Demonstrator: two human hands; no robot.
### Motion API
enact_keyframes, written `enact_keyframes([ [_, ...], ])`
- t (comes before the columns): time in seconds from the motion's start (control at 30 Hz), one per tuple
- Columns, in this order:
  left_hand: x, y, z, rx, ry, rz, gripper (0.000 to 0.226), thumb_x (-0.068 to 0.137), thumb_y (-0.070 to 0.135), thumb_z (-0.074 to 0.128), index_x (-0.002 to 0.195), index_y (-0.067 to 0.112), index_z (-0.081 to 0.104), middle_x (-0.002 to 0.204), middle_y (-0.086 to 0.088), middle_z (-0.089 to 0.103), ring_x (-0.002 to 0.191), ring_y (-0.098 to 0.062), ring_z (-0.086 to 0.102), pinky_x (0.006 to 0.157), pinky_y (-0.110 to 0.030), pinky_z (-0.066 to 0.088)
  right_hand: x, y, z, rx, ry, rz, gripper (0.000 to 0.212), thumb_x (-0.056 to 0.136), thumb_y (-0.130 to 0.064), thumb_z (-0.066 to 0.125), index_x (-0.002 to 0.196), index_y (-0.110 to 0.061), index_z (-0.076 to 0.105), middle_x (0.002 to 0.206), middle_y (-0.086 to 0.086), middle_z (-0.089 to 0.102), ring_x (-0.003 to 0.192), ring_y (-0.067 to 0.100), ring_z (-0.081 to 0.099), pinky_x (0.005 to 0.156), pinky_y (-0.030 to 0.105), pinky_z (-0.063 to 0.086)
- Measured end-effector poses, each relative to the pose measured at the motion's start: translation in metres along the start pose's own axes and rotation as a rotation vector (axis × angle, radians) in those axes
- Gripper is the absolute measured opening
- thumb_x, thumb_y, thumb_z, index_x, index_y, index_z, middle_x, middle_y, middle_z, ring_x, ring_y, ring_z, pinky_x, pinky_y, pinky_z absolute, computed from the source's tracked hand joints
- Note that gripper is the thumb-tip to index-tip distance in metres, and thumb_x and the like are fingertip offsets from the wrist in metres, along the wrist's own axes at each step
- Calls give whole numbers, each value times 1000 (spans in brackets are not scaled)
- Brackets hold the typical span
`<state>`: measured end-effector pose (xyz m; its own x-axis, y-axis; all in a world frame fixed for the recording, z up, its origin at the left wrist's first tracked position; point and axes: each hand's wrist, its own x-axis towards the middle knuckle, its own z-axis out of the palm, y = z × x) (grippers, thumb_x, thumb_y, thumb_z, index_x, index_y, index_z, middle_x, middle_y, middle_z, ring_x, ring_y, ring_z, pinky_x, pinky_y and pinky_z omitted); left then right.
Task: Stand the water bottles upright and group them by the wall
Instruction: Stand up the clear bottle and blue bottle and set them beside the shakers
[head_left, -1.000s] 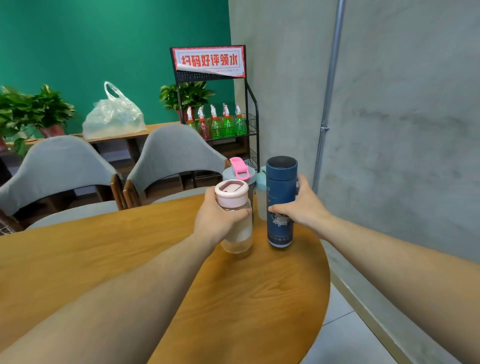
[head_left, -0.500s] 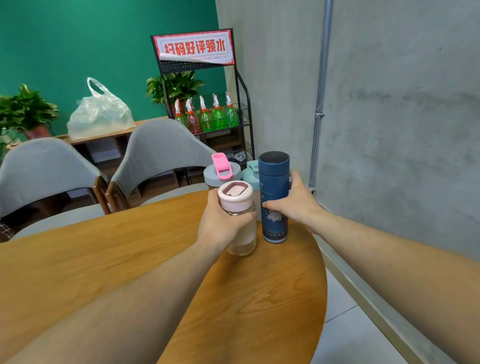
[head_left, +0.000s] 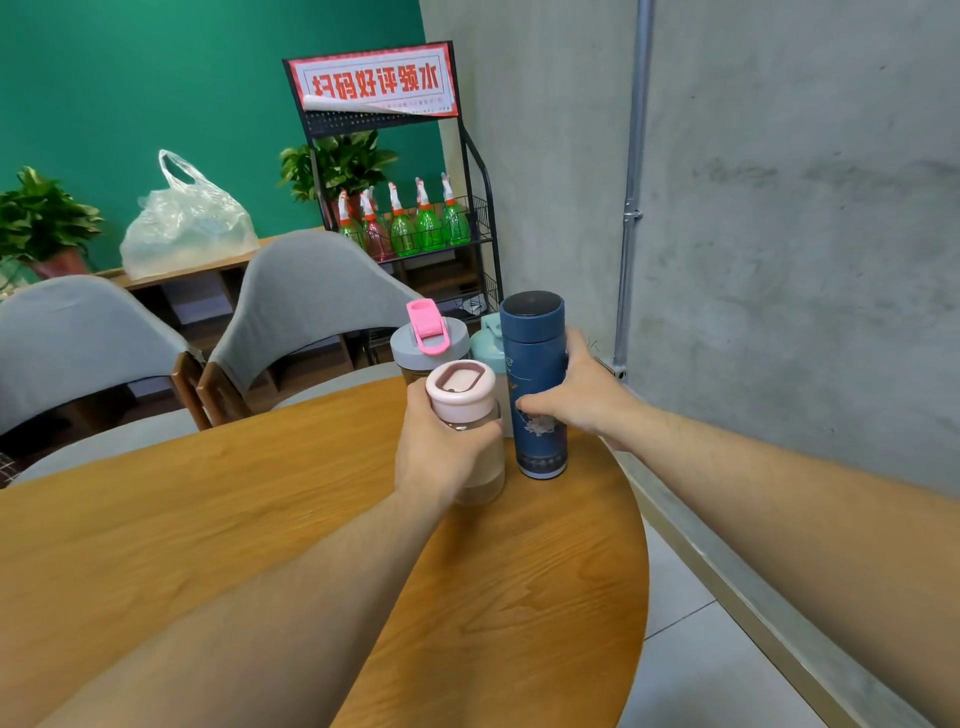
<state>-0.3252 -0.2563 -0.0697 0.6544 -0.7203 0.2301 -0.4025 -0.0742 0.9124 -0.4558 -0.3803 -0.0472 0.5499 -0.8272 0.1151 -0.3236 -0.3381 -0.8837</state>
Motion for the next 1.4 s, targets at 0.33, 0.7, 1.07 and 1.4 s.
enact_keyframes([
  [0.33, 5, -1, -7, 14, -28, -74, 80, 71, 22, 89, 131, 29, 37, 117, 9, 53, 108, -15, 54, 82, -30, 48, -4, -3, 6, -166, 73, 45, 88, 66, -50, 85, 134, -29, 35, 136, 1, 55, 117, 24, 58, 90, 46, 55],
  [0.7, -1, 11, -27, 27, -110, -223, 102, 68, 23, 93, 147, 18, 29, 141, -6, 47, 127, -26, 50, 98, -42, 50, -25, -15, 8, -252, 29, 303, 100, 66, -50, 86, 138, -18, 23, 139, 10, 46, 121, 29, 55, 90, 43, 54],
  [1.07, -57, 32, -130, 156, -99, -268, 65, 89, 32, 74, 143, 23, 40, 151, -9, 39, 122, -28, 52, 99, -45, 52, -104, -100, 49, -404, -185, 235, 43, 88, -37, 68, 120, -14, 51, 112, 11, 61, 93, 26, 65, 75, 37, 60],
  [1.4, -118, 21, -280, 207, -9, -236, 33, 94, 31, 64, 123, 21, 53, 105, 1, 58, 93, -16, 57, 81, -35, 50, -185, -216, 170, -363, -337, -66, 48, 93, -36, 61, 134, -24, 40, 105, 4, 57, 97, 22, 60, 82, 39, 58],
])
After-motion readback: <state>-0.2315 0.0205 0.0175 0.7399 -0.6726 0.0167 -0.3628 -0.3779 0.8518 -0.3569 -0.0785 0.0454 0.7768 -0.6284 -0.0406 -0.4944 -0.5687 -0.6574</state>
